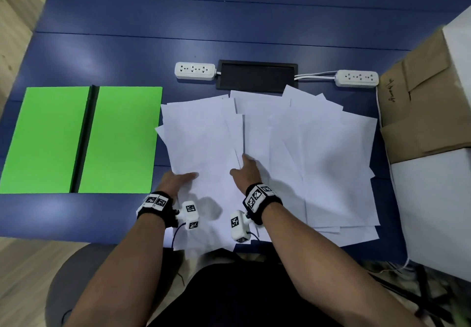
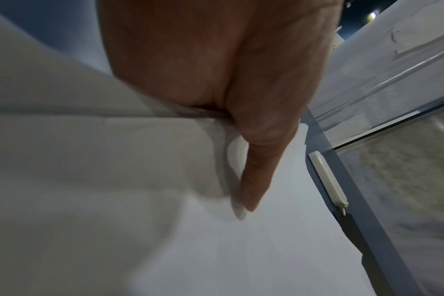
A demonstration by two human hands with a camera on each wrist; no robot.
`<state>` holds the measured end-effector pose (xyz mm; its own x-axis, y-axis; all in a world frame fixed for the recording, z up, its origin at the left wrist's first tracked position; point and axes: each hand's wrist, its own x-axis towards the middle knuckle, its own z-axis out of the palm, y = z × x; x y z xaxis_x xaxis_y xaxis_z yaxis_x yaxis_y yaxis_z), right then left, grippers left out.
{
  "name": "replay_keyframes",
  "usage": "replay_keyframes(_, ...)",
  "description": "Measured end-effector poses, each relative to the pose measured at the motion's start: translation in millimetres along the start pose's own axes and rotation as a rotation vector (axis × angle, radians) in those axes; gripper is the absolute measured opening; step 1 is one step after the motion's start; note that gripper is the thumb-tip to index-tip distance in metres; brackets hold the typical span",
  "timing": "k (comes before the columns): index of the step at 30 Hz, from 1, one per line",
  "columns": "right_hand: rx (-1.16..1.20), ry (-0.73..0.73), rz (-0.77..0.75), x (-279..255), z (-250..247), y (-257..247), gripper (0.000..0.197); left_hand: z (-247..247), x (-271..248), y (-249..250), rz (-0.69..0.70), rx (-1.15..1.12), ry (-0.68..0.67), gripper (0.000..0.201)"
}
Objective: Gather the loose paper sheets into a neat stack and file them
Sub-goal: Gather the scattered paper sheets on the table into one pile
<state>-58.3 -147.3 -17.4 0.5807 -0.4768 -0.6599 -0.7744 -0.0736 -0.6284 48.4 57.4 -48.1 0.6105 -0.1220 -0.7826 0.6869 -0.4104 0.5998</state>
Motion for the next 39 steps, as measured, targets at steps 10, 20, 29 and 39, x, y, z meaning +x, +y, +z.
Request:
replay_keyframes(10, -0.228, 0.72, 0.2, 13, -175, 112, 0.037, 3, 17, -9, 0.049, 0.103, 0.081, 0.018)
replay_keyframes(20, -0.517, 0.669, 0.439, 15, -230, 179, 0.085, 8, 13, -7, 0.081, 0.048, 0.055, 0.014)
replay_keyframes(29, -0.498, 0.677, 0.049, 36, -239, 153, 0.017, 9, 7, -5, 0.084, 0.054, 0.035, 0.016)
replay_keyframes(39, -0.655, 0.499, 0.178, 75, -249, 121, 0.031, 6, 13, -9, 0.063, 0.048, 0.059, 0.037)
